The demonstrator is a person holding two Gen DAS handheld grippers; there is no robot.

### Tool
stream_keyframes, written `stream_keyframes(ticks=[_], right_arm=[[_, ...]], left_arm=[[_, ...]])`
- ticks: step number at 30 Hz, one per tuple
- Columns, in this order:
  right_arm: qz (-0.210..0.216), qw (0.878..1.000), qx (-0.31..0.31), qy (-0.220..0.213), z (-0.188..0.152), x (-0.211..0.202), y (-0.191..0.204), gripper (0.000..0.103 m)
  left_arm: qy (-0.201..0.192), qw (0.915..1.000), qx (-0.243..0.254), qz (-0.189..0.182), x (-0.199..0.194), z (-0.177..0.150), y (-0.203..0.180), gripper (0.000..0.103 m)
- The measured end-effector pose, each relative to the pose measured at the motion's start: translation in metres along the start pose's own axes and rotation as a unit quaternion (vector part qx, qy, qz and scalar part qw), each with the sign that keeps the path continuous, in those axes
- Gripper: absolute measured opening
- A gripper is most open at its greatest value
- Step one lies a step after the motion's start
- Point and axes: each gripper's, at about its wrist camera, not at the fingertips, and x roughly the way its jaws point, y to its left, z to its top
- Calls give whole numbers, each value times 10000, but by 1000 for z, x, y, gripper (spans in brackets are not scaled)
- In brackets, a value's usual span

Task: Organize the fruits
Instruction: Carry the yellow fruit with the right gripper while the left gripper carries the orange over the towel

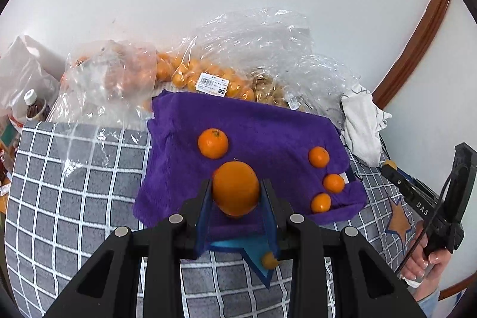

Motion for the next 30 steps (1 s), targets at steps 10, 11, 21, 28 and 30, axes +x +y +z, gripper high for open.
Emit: stream_keyframes(ticks=[10, 11, 21, 28, 30], right_arm=[[105, 9993, -147, 326, 7, 54, 7, 27], [71, 9992, -186, 358, 7, 59, 8, 27], [-148, 9974, -283, 648, 2, 100, -1, 27], [-167, 9964, -215, 809, -5, 113, -9, 27], [-159, 9963, -204, 824, -6, 115, -10, 27]], left_arm=[[88, 10000, -30, -20, 27, 16, 3, 30], [95, 9999, -22, -23, 29, 18, 3, 30], [311, 9994, 79, -104, 64, 26, -8, 30], [595, 9978, 257, -103, 101, 24, -28, 30], [716, 9971, 276, 16, 112, 22, -30, 30]])
